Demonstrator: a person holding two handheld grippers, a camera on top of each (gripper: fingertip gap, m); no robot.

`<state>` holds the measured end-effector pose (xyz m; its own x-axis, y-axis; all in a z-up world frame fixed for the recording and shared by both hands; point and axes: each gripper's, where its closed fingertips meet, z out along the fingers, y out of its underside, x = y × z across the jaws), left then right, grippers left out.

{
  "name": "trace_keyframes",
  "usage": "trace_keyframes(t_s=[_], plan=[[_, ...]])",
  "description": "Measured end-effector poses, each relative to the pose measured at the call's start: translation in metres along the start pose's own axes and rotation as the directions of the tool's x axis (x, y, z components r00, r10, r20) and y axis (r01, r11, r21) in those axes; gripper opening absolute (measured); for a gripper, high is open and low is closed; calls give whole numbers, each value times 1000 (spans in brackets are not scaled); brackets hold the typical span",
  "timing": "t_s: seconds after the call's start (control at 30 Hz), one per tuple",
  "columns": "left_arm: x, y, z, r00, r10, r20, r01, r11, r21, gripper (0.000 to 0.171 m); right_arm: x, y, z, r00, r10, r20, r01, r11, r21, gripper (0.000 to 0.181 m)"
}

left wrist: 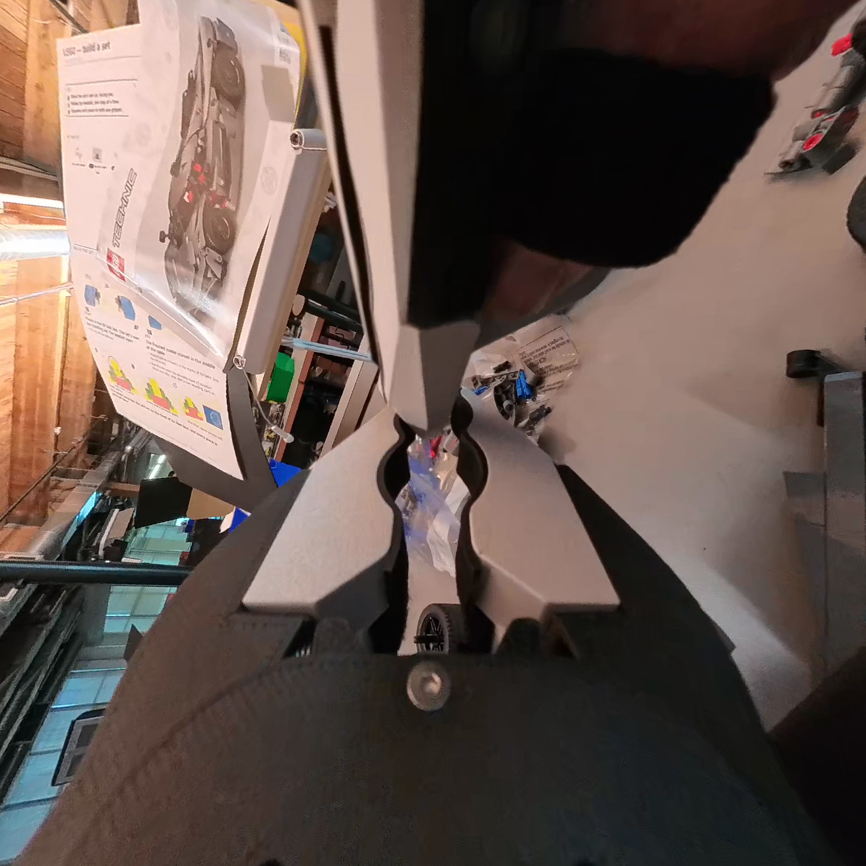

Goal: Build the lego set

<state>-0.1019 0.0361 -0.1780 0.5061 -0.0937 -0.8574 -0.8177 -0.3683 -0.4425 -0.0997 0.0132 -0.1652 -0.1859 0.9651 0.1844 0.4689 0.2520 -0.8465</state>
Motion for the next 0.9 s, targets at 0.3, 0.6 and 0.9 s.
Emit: trace_keyframes(t_s=[0.3,0.6,0.9], plan=[[5,1,3,1000,10,-15,-11,1000,-18,12,0,5,1,997,-56,-51,54,997,-52,14],[0,3,2,1000,-24,-4,23,999,-25,8,12,8,-5,999,-8,-54,8,1000,-11,0],[-8,-6,-4,998,-69,4,69,996,58,9,18,5,-17,949,256,185,-279,953,114,30]])
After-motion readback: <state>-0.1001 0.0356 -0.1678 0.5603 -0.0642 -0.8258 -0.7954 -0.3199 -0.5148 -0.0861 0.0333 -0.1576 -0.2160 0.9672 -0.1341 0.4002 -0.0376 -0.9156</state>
